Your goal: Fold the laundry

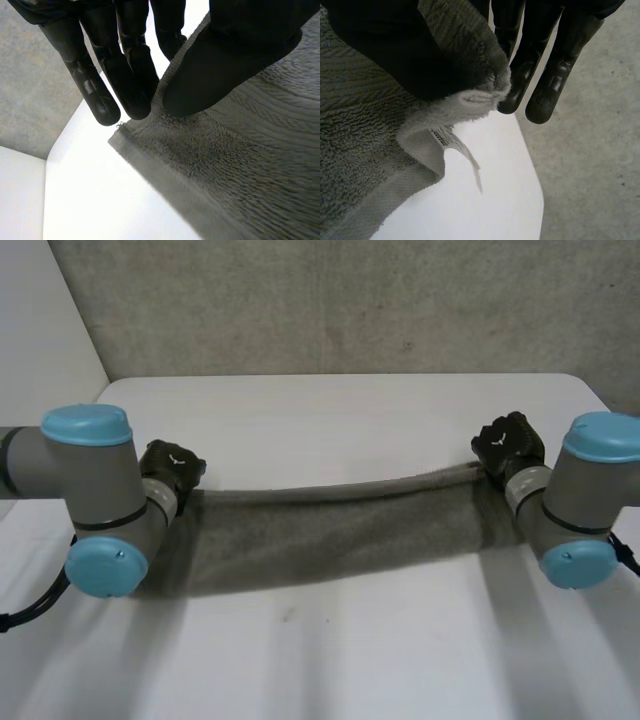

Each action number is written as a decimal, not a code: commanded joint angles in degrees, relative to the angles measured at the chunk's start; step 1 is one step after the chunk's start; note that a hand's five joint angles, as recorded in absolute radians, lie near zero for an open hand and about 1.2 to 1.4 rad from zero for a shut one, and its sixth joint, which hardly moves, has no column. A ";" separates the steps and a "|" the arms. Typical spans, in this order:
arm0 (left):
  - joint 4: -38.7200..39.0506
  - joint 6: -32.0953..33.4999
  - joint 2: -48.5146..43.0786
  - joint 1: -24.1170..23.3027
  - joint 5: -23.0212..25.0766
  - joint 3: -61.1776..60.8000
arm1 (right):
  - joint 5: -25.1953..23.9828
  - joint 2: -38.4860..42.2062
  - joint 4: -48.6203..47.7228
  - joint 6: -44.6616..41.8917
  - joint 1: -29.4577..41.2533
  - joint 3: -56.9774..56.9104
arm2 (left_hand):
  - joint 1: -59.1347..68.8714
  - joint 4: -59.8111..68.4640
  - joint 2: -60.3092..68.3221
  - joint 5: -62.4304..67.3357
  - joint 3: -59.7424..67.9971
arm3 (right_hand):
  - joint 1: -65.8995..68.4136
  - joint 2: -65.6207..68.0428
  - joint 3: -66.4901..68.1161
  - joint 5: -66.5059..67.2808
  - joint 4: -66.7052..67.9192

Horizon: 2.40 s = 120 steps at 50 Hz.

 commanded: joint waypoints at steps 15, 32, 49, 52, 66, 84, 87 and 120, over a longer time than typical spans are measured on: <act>3.49 -0.49 -0.64 -0.60 -0.89 3.21 | 3.48 1.13 -0.95 1.97 1.20 -5.21 | -35.08 -35.81 -35.72 -34.15 -35.63 | -43.64 -57.76 -58.26 -57.28 -58.48; 3.76 -4.44 18.96 -1.04 -0.37 -10.33 | 0.49 -17.16 1.42 21.65 -2.40 -0.73 | -36.93 -37.66 -37.57 -36.00 -37.48 | -43.64 -57.76 -58.26 -57.28 -58.48; 8.67 -17.45 25.11 -0.86 0.25 -23.51 | -1.35 -19.97 14.15 24.56 -5.74 9.01 | -38.44 -39.17 -39.09 -37.51 -39.00 | -38.40 -52.51 -53.01 -52.04 -53.24; 9.38 -17.80 25.46 -0.51 0.25 -24.83 | -1.97 -19.88 14.69 24.29 -6.88 11.56 | -40.45 -41.17 -41.09 -39.51 -41.00 | -29.14 -43.26 -43.75 -42.78 -43.98; 11.93 -18.07 25.64 -0.16 0.25 -26.68 | -8.30 -10.84 9.52 20.08 -12.24 14.92 | -41.30 -42.03 -41.95 -40.37 -41.86 | -13.62 -27.74 -28.24 -27.26 -28.46; 12.28 -18.07 26.87 -0.25 0.34 -27.64 | 6.65 -17.13 -0.59 9.32 -20.09 11.30 | -41.30 -42.03 -41.95 -40.37 -41.86 | 26.36 12.24 11.74 12.72 11.52; 12.28 -18.07 26.87 -0.25 0.25 -27.64 | 4.28 -19.96 -1.91 13.81 -14.30 12.45 | -41.30 -42.03 -41.95 -40.37 -41.86 | 26.36 12.24 11.74 12.72 11.52; 12.37 -18.07 26.17 -0.16 0.25 -27.82 | -6.98 -5.82 -11.06 14.27 30.38 16.15 | -41.47 -42.20 -42.12 -40.54 -42.02 | 21.88 7.76 7.26 8.24 7.04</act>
